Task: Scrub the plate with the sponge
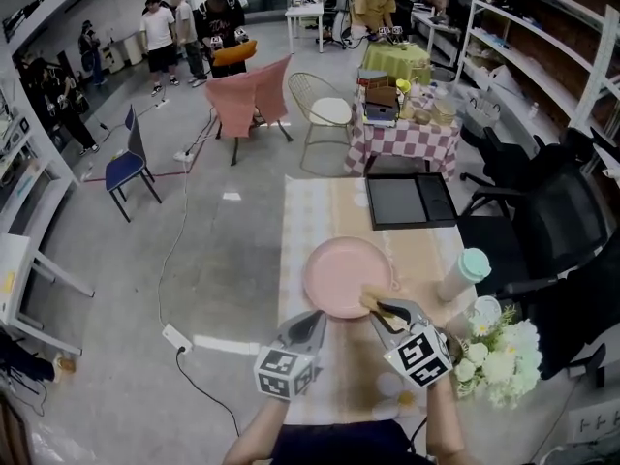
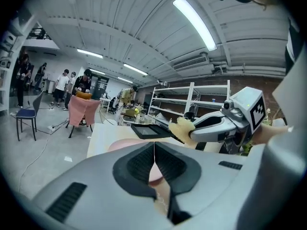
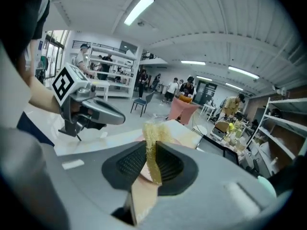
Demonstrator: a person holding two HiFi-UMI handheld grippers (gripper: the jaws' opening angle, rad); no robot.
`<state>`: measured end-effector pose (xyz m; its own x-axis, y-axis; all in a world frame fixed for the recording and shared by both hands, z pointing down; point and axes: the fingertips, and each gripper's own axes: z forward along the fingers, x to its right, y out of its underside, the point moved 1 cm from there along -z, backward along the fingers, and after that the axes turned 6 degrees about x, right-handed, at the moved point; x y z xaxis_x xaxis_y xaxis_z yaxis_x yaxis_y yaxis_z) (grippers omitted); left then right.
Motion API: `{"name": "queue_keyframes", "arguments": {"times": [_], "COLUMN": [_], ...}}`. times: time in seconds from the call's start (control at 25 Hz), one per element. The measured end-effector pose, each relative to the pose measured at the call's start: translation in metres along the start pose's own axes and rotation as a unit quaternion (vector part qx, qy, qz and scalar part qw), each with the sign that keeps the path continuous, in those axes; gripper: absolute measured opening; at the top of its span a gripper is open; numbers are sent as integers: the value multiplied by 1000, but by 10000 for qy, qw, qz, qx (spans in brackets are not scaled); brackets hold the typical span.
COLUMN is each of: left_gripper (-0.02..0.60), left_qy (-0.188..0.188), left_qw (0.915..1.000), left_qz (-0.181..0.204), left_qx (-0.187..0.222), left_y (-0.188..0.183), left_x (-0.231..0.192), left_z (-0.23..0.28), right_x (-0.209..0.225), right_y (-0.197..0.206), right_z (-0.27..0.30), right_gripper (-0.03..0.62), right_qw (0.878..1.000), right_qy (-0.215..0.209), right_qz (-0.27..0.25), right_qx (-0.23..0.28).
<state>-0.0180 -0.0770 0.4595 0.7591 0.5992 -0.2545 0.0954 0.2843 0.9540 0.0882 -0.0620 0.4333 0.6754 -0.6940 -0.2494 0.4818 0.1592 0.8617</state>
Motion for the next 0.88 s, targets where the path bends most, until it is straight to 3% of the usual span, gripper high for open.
{"name": "queue_keyframes", "arguments": {"times": [0.12,0.2,0.32,0.4,0.48,0.6,0.72,0.88], "left_gripper": [11,11,11,11,11,11,11,11], "left_qy": [54,85,116,116,96,60,57,21], "left_qw": [9999,9996,9987,9982,9981,9981,9984,9985], "left_qz": [-8,-3,5,36,97,126,115,108], "left_qx": [156,287,503,580,609,594,554,537], "left_y": [-13,-21,-32,-37,-38,-35,-31,-28], "left_x": [7,11,17,20,23,23,23,20], "left_z": [-2,-4,-9,-11,-12,-15,-16,-15], "right_x": [6,9,11,8,2,-7,-8,0], "right_y": [-28,-44,-61,-62,-54,-28,-5,2], "right_z": [-17,-28,-45,-55,-60,-60,-59,-62], "right_gripper": [60,60,60,60,60,57,51,49], "right_qw": [9949,9833,9508,9269,9093,8928,8860,8872], "right_qy": [360,638,1167,1590,1935,2306,2479,2580], "right_qz": [513,876,1450,1836,2136,2633,2986,2962], "right_qx": [785,1465,2475,2863,3002,2835,2537,2421]}}
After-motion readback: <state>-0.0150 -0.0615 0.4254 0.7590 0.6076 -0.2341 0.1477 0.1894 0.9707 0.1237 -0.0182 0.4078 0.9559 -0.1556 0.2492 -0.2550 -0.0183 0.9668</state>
